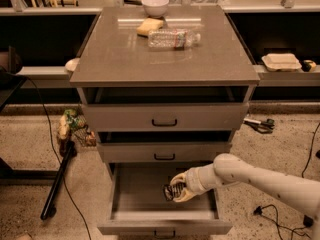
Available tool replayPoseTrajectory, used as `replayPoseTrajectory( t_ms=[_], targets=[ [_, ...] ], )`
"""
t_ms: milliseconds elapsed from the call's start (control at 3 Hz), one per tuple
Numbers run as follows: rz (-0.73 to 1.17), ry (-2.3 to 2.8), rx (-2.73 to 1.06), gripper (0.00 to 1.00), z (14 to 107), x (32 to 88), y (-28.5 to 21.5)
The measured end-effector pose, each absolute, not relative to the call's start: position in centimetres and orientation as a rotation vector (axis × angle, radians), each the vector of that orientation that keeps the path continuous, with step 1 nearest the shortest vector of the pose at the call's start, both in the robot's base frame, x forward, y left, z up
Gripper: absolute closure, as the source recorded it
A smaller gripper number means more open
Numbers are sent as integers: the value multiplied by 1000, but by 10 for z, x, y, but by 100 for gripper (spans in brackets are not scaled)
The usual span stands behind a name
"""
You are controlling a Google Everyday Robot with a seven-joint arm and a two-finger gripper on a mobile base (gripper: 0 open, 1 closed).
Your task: Pick rxbar chocolate from bottom drawer and place on counter
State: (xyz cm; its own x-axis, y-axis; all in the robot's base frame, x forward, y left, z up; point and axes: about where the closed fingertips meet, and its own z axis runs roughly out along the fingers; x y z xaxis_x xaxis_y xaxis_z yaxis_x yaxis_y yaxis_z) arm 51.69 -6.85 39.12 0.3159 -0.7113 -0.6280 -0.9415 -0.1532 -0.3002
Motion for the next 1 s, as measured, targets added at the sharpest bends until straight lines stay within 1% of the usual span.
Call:
replayPoseTrajectory(
  t_ms=[333,1000],
  targets=[
    [414,1359,-1950,100,450,499,-66],
    [391,1327,-1950,100,472,498,-67]
  ],
)
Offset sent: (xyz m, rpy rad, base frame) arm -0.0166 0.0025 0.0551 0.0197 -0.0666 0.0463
